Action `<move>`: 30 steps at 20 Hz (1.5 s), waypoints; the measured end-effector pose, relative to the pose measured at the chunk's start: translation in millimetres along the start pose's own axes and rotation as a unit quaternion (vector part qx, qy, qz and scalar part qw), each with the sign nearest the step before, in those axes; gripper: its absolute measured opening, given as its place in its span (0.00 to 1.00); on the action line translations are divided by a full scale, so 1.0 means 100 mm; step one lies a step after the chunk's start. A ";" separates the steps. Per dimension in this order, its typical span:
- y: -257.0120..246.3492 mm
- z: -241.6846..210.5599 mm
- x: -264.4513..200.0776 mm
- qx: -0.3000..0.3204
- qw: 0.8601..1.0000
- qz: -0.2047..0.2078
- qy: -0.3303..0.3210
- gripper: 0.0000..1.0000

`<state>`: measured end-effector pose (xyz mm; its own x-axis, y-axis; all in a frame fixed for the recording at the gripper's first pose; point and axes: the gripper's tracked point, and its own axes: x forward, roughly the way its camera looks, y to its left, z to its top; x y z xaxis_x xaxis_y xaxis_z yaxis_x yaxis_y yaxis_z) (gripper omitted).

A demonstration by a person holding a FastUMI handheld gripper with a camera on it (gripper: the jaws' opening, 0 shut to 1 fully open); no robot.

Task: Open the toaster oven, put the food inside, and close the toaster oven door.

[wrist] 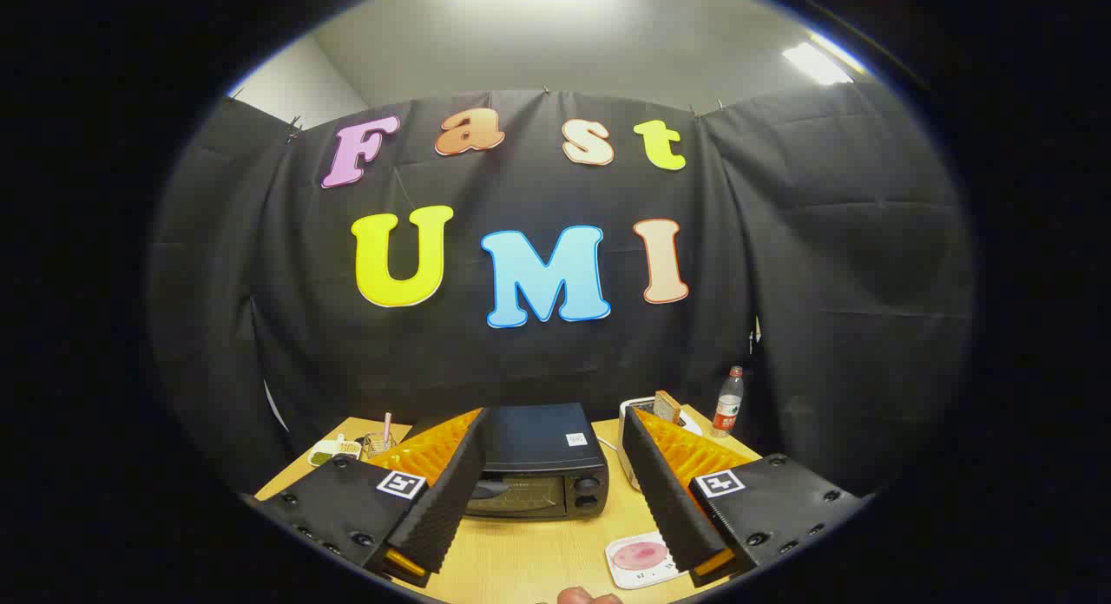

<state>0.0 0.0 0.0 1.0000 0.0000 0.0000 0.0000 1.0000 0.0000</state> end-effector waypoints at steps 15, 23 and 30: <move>0.13 0.16 -0.05 0.001 1.000 -0.007 -0.003 0.97; 0.27 0.08 -0.13 -0.013 1.000 0.003 0.009 0.97; 0.42 0.00 0.12 -0.006 0.999 0.017 0.027 0.97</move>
<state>12.1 42.4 -0.3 0.9979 0.0335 -0.0551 -0.0342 0.9993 -0.0116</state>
